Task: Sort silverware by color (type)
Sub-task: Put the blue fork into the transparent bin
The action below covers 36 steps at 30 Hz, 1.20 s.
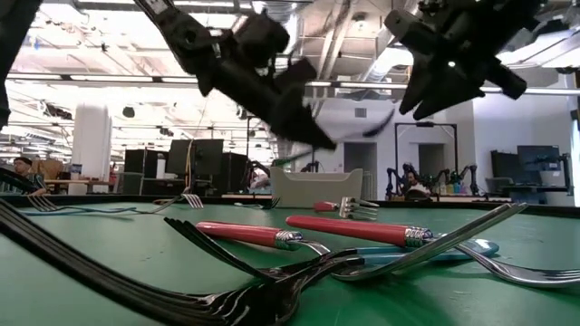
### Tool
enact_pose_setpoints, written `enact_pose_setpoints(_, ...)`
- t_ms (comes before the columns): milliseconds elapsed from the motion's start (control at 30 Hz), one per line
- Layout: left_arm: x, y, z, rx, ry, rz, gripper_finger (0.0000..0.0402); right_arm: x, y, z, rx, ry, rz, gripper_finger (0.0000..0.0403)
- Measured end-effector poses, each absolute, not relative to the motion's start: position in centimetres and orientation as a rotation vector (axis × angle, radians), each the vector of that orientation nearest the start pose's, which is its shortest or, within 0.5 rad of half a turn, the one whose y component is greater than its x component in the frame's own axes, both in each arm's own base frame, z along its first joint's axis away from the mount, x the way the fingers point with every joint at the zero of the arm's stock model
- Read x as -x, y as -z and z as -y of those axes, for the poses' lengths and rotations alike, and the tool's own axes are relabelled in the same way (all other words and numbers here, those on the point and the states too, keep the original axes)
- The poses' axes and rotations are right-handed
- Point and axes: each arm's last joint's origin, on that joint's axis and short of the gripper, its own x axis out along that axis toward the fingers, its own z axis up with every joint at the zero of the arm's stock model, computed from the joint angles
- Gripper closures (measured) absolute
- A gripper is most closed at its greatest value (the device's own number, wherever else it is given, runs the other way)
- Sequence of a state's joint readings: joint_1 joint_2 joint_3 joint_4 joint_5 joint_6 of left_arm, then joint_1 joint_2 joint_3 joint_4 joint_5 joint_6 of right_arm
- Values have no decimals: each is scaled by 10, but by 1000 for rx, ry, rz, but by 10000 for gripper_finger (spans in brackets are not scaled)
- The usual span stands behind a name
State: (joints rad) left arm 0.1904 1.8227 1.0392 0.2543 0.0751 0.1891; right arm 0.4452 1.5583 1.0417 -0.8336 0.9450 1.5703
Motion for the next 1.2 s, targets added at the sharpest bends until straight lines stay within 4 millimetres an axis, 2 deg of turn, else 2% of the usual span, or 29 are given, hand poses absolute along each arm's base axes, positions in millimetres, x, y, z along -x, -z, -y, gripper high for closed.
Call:
enact_pose_setpoints(133, -373, -198, -54, -306, -200, -521, 397, -266, -208, -100, -568, 983, -328, 219)
enact_pose_setpoints(267, -371, -201, -33, -485, -313, -522, 398, -269, -208, -96, -568, 1008, -179, 171)
enact_pose_setpoints(367, -371, -200, -20, -562, -334, -525, 398, -269, -210, -92, -558, 1050, -79, 145)
enact_pose_setpoints(533, -371, -202, -5, -606, -344, -511, 399, -271, -211, -88, -559, 1068, -62, 138)
enact_pose_setpoints(767, -372, -203, 1, -607, -349, -497, 396, -271, -211, -88, -564, 1064, -68, 139)
enact_pose_setpoints(933, -372, -203, 6, -586, -286, -479, 395, -273, -212, -87, -539, 1068, -47, 174)
enact_pose_setpoints(1200, -373, -204, 14, -563, -231, -446, 394, -281, -215, -86, -516, 1032, -84, 304)
